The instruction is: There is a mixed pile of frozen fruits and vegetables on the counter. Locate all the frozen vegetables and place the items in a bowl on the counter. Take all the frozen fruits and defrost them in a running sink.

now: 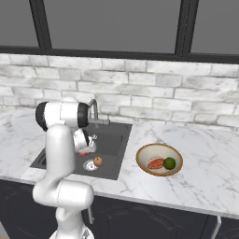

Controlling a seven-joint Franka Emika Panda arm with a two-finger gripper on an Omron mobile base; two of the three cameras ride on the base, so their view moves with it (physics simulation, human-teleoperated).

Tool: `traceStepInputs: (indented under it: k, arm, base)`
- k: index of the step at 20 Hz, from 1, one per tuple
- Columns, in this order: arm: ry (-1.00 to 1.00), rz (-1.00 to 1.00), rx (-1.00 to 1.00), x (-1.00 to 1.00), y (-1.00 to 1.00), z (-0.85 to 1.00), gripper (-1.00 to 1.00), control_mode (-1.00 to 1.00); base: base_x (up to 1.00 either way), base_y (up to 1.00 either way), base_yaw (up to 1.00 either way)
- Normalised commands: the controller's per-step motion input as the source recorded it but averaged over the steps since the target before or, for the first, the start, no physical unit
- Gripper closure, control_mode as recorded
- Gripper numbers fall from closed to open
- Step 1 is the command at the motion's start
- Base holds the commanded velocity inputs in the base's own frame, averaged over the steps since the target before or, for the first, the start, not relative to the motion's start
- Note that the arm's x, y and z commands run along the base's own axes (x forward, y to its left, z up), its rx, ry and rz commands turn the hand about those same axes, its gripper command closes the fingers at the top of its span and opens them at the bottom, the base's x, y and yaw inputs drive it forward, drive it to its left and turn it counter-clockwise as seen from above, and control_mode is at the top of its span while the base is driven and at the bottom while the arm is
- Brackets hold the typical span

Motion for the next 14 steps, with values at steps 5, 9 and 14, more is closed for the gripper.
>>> traceStepInputs:
  k: [5, 9, 14]
  arm:
    - [-0.03, -0.03, 0.00, 0.29, 0.00, -0.35, 1.00, -1.00]
    - [-0.03, 0.00, 0.00, 0.31, 0.00, -0.34, 1.00, -1.00]
    - [-0.01, 0.00, 0.00, 0.24, 0.00, -0.36, 1.00, -1.00]
  base:
    - [0.00, 0.00, 0.00]
    - [0.00, 0.00, 0.00]
    - [0.00, 0.00, 0.00]
